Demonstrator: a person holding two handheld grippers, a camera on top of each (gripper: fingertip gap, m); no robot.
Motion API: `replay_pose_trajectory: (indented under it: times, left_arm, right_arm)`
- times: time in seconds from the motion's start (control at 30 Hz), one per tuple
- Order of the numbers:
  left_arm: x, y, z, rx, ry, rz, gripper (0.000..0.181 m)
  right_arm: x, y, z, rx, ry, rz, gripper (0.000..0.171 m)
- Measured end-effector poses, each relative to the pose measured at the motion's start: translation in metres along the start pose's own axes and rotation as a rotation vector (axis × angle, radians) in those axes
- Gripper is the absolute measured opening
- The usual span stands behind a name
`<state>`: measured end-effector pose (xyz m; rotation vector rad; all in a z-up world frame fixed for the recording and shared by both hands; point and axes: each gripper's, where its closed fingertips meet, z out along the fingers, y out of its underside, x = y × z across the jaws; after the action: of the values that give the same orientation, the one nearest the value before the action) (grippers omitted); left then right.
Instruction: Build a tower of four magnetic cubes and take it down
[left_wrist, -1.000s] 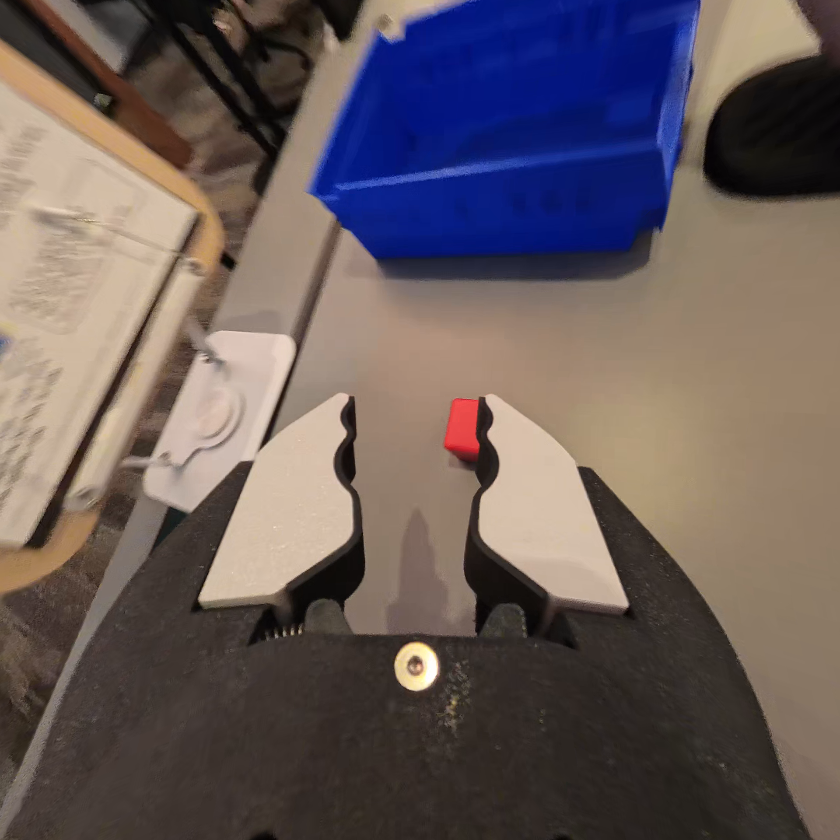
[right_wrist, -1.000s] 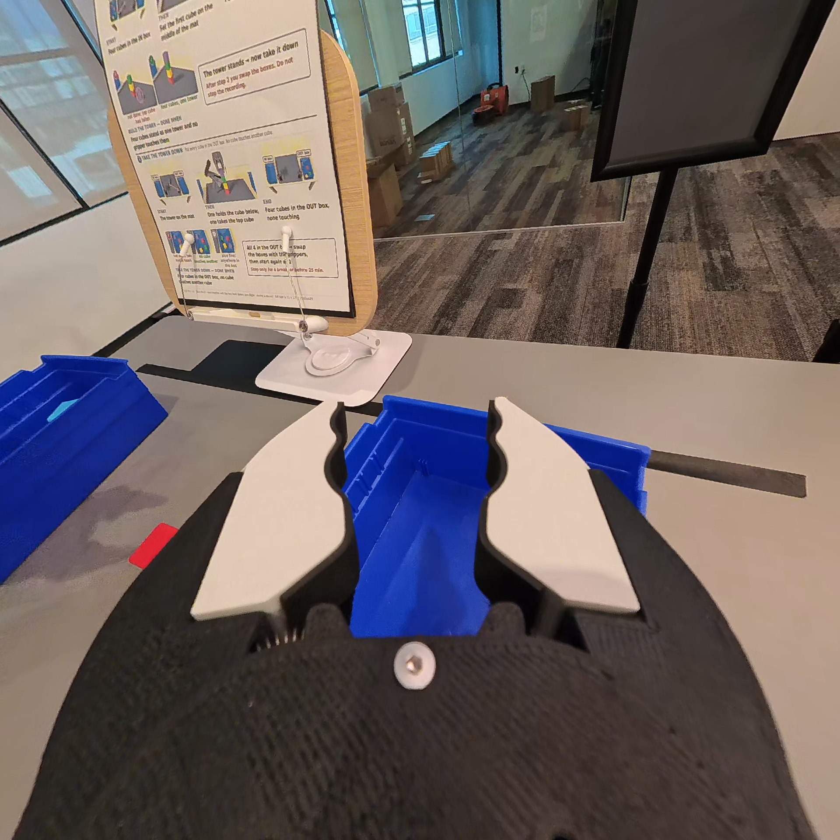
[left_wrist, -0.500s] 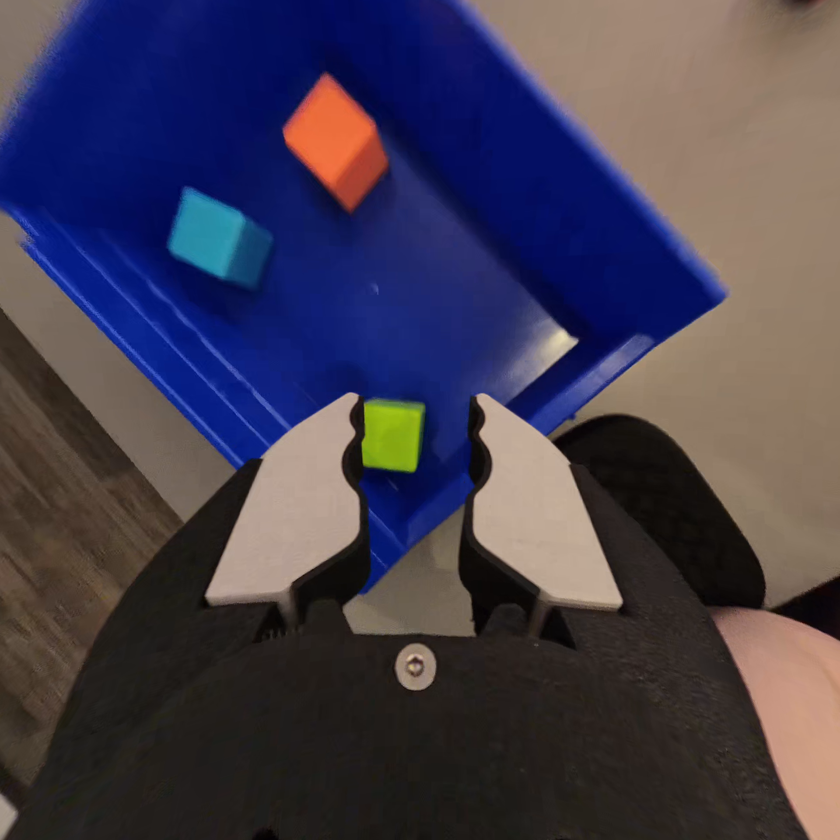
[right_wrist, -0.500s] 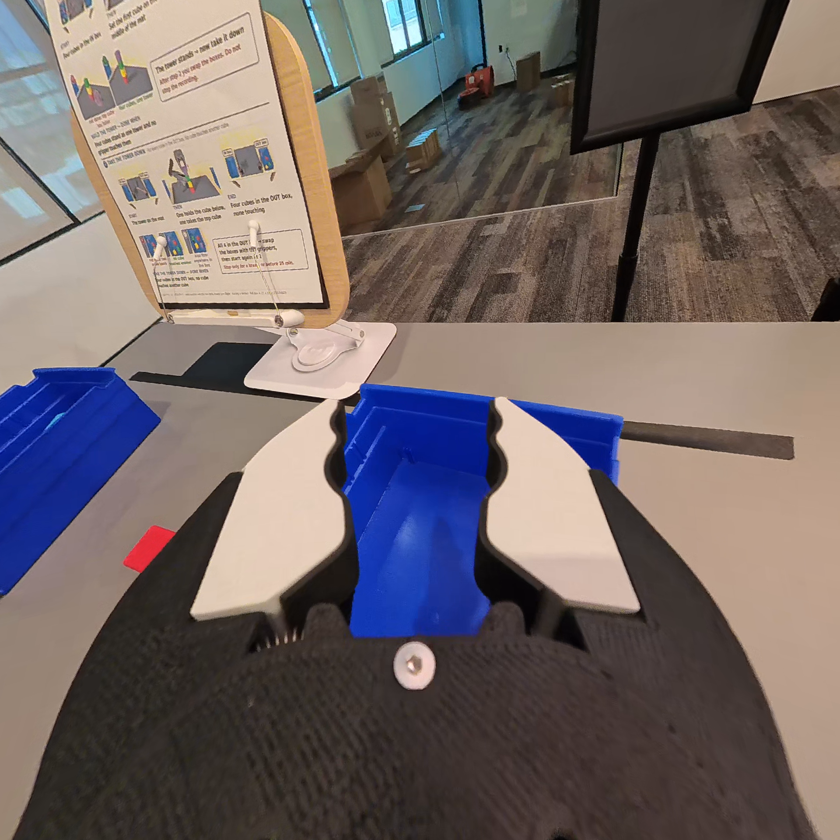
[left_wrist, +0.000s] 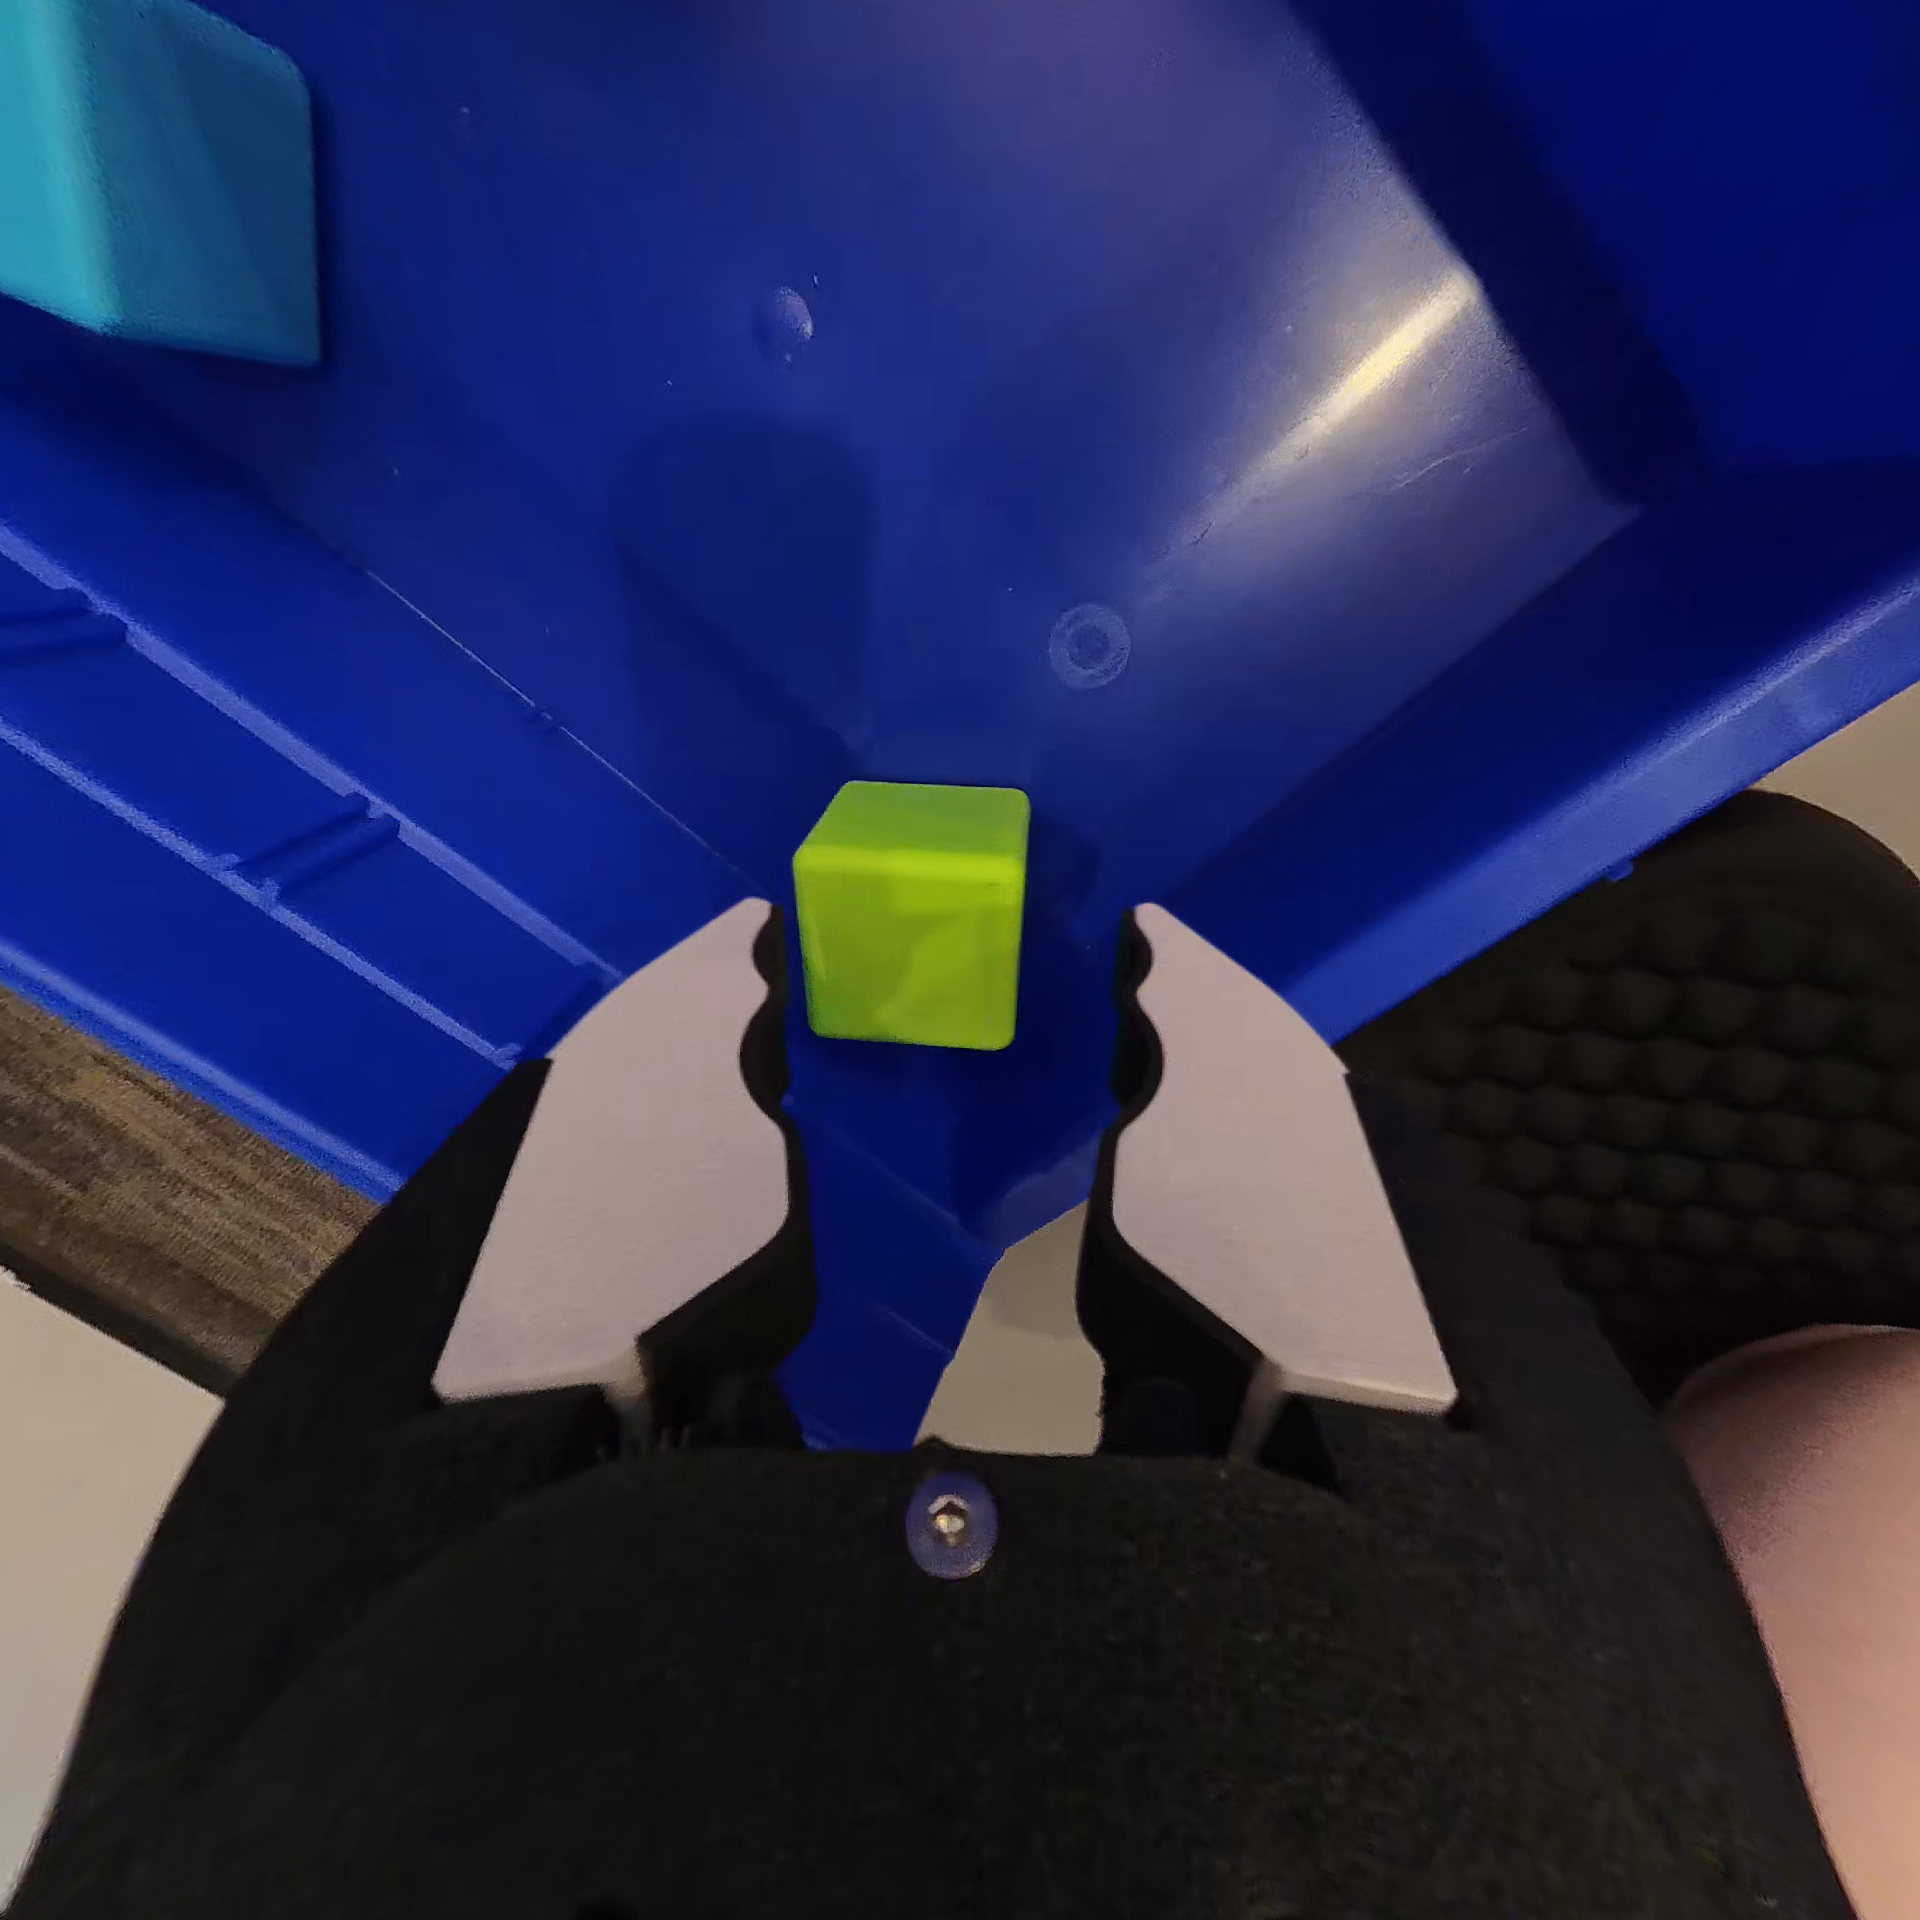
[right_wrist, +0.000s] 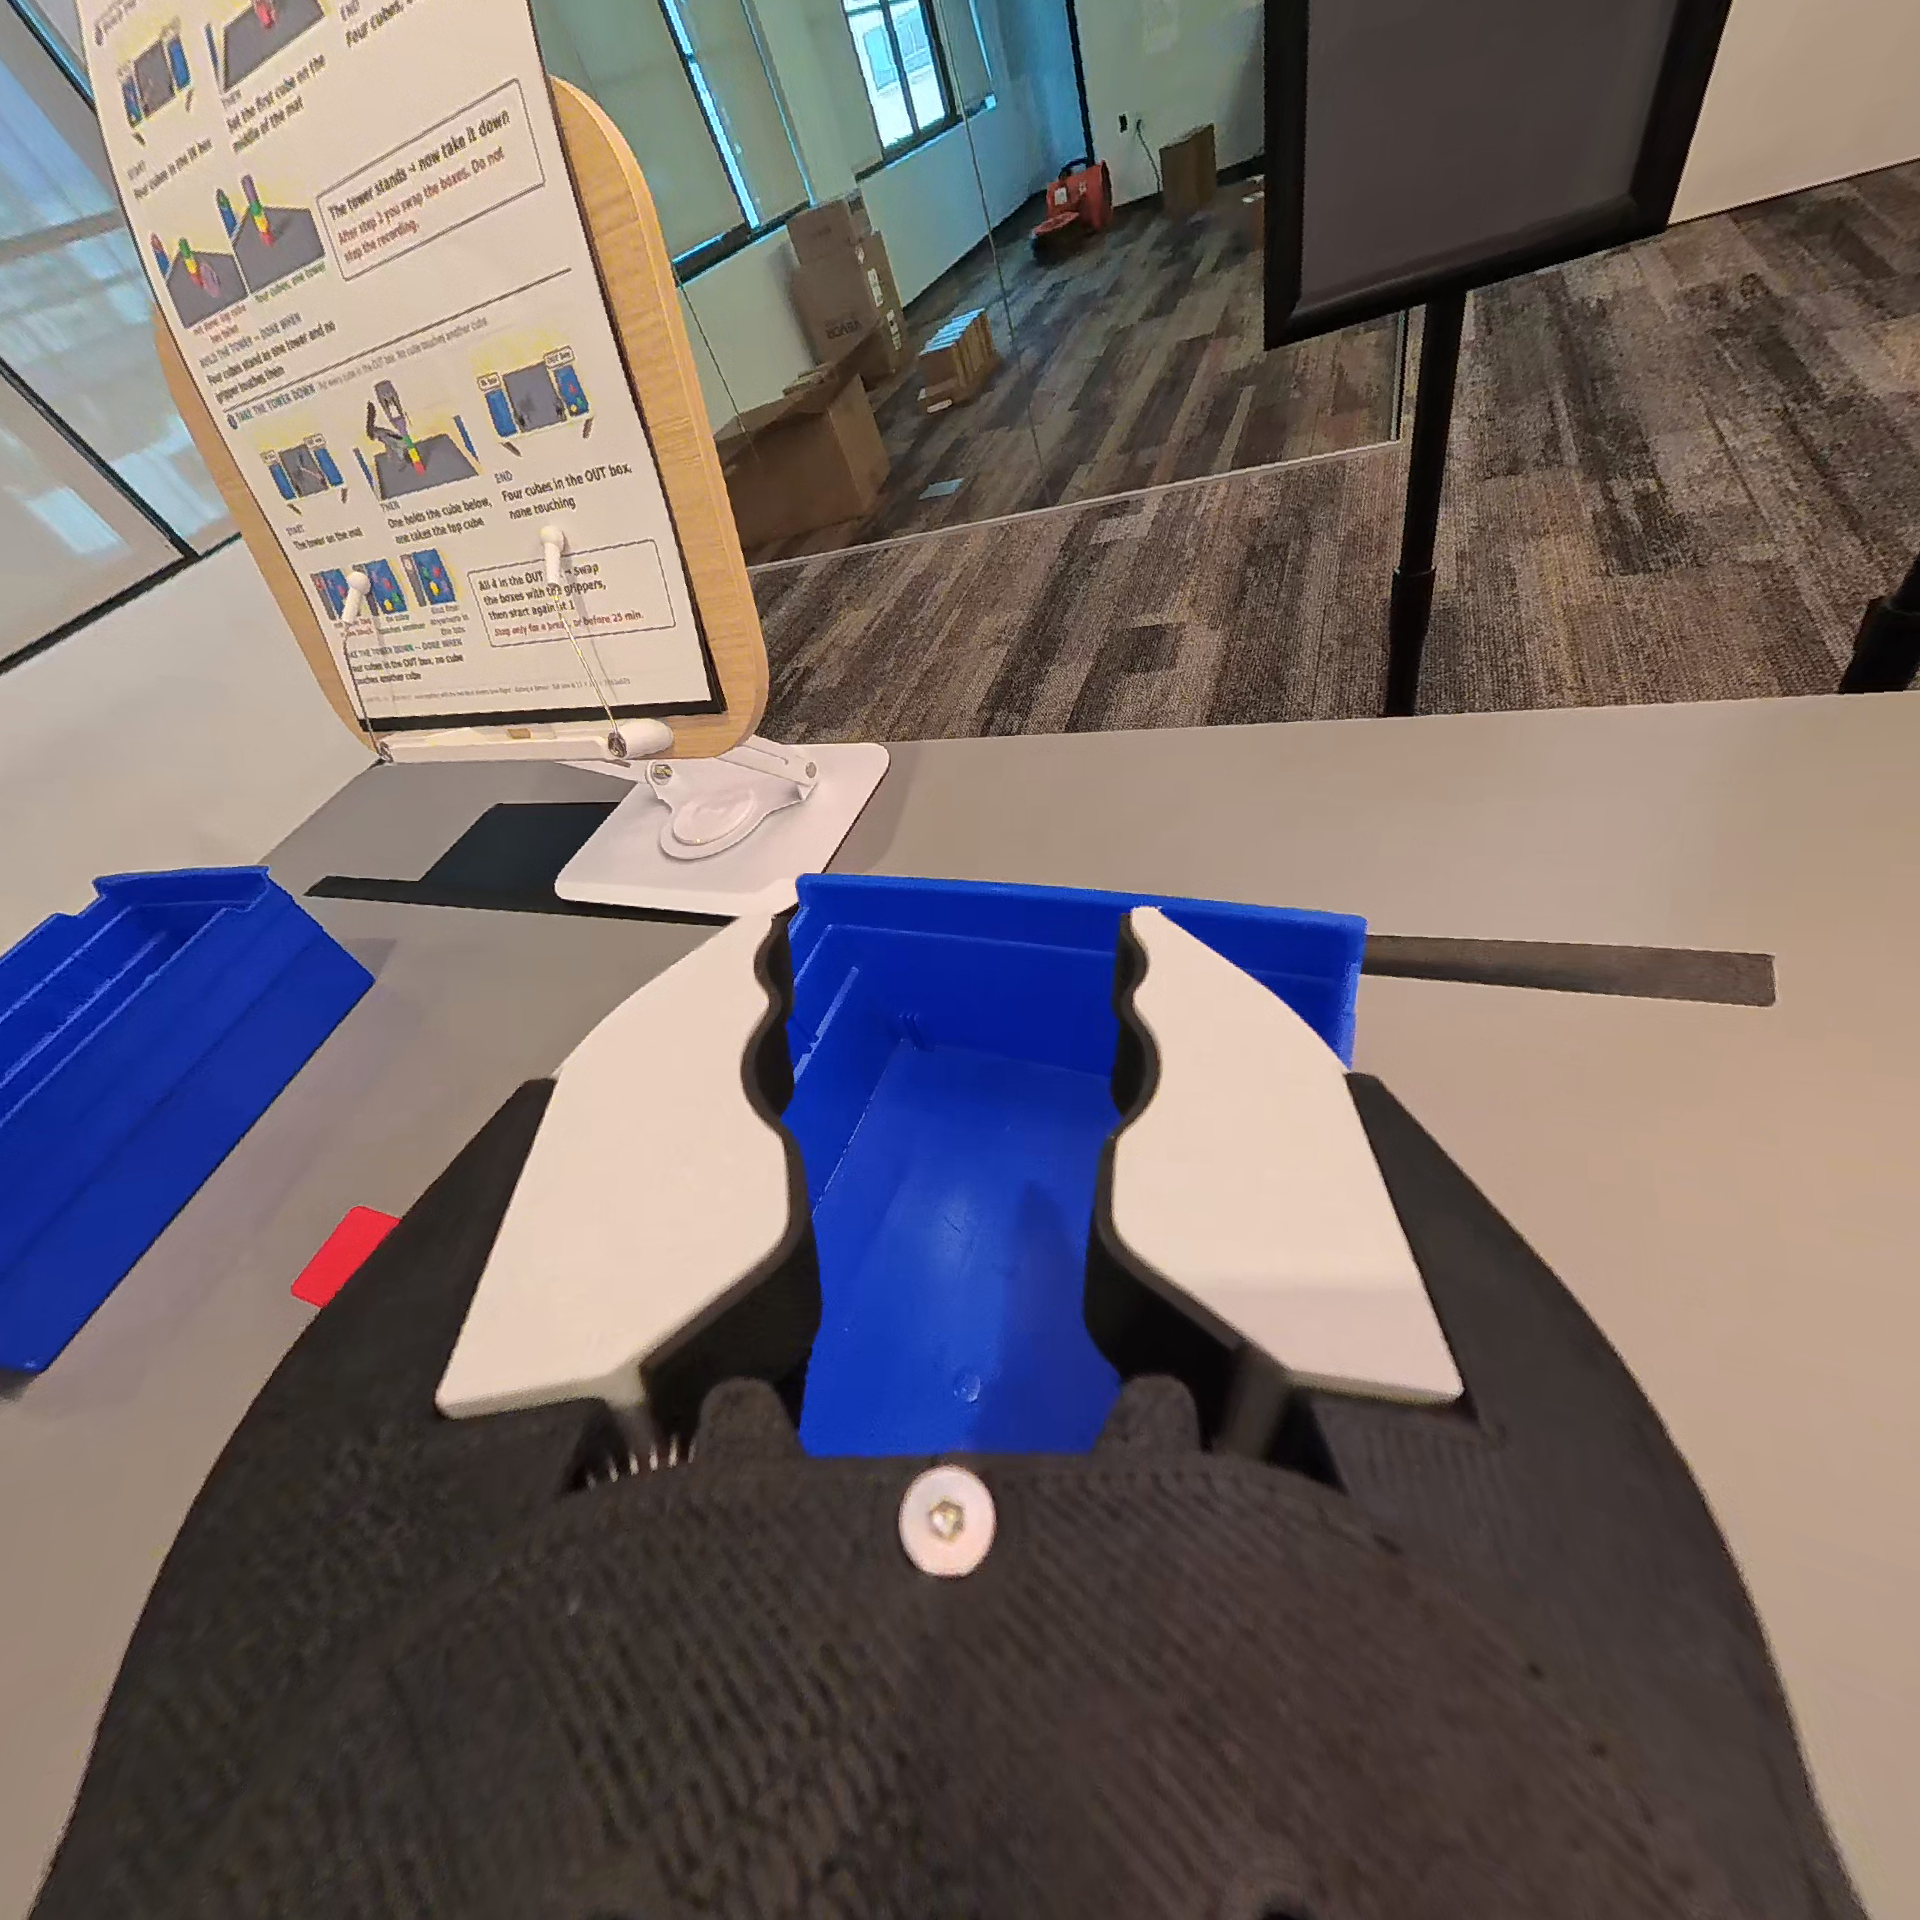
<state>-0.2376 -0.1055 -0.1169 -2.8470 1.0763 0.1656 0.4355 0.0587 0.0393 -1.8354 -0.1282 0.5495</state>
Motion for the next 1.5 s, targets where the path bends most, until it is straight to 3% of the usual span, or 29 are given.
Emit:
replay_pose_trajectory:
  times: [0.33, 0.5, 0.7, 1.17, 1.4, 1.5]
  left_arm:
    - [-0.002, 0.005, 0.016, -0.101, -0.020, 0.009, 0.061]
    - [-0.008, 0.006, 0.023, -0.147, -0.072, 0.049, 0.049]
    - [-0.007, 0.010, 0.018, -0.152, -0.103, 0.125, 0.048]
    - [0.008, -0.082, -0.082, 0.457, -0.340, 0.316, 0.048]
    - [0.031, -0.115, -0.134, 0.759, -0.321, 0.333, 0.048]
    - [0.062, -0.144, -0.167, 0.958, -0.258, 0.374, 0.048]
  right_arm:
    - [0.000, 0.003, 0.000, -0.023, -0.004, -0.009, 0.060]
    - [0.000, 0.004, 0.000, -0.026, -0.007, -0.006, 0.060]
    - [0.001, 0.005, 0.002, -0.035, -0.009, -0.004, 0.060]
    - [0.001, 0.011, 0.006, -0.057, -0.012, -0.003, 0.060]
    - [0.003, 0.010, 0.005, -0.053, -0.014, 0.004, 0.060]
    - [0.004, 0.010, 0.005, -0.051, -0.011, 0.005, 0.060]
